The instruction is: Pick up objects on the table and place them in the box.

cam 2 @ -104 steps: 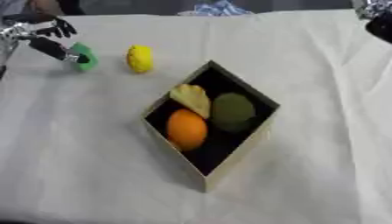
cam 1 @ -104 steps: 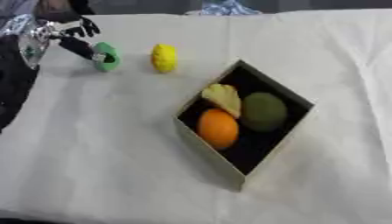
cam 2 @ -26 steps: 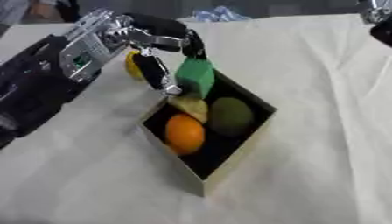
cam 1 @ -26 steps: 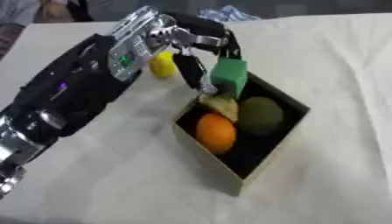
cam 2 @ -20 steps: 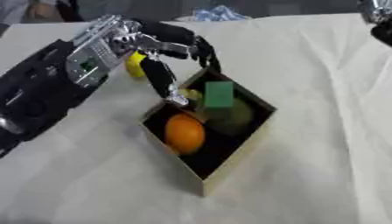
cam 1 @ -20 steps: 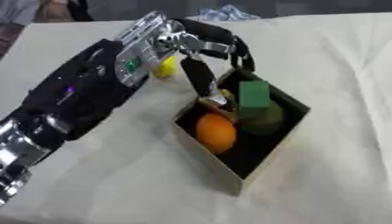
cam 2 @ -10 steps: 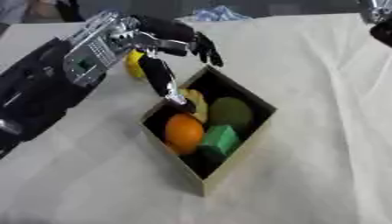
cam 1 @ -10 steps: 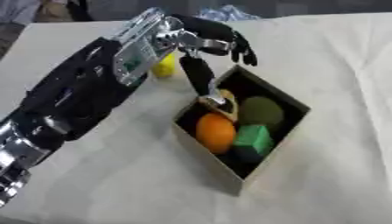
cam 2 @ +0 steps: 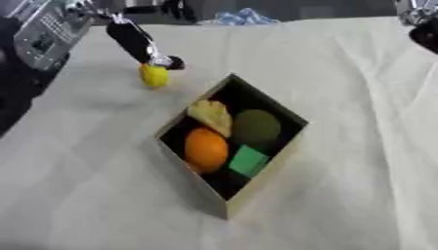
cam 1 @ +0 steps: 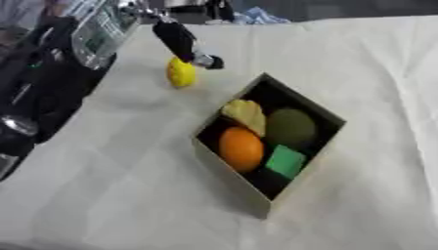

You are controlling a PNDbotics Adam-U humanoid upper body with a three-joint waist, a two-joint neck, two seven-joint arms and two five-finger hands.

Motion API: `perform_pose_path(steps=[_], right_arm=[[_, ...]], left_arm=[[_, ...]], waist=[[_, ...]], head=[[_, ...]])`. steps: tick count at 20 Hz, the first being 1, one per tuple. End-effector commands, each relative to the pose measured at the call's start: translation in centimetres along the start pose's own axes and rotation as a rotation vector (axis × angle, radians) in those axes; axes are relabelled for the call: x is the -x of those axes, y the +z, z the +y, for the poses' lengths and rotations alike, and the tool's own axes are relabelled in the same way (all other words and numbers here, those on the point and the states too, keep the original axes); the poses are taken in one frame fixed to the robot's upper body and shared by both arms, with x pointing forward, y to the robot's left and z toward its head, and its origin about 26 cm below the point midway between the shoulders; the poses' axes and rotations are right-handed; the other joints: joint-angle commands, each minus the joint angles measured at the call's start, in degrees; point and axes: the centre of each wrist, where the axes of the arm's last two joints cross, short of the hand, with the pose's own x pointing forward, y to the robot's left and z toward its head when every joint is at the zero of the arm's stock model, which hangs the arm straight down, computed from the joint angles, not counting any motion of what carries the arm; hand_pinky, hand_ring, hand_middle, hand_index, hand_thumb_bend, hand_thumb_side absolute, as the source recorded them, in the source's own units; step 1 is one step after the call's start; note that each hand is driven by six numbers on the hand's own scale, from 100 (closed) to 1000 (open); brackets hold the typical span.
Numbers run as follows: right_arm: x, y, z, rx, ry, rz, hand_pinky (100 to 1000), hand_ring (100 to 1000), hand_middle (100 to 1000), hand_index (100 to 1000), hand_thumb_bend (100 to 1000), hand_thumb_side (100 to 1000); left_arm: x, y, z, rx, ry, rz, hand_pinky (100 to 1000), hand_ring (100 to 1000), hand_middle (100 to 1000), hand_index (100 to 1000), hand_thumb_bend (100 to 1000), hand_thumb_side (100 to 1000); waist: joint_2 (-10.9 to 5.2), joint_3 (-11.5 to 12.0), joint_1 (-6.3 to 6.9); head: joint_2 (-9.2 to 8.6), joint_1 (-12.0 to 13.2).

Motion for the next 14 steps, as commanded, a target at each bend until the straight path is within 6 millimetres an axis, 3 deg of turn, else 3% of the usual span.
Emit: perform_pose_path(steps=[1,3,14], right_arm=[[-0.9,-0.3,-0.7,0.007,0.03,-0.031,917,907,674,750,100,423],[-0.9,-0.4,-0.7,0.006,0.032,-0.034,917,907,674,750,100,424],[-1.4,-1.0,-0.8,-0.007,0.036,-0.057,917,908,675,749,100,427]], left_arm=[[2.2,0.9,1.7,0.009,0.019,0.124,825,822,793,876,532,405],[2.9,0.4,1.5,0.054,0.023,0.153,831,834,807,895,576,463],[5.8,-2.3,-0.4,0.186,0.037,0.211,837,836,797,882,665,460]], waist=[[-1.19,-0.02,-0.15],[-1.02,-0.12,-0.13],[0.49,-1.39,0.46]], head=[[-0.02,-0.12],[-0.04,-0.03],[-0.33,1.19]])
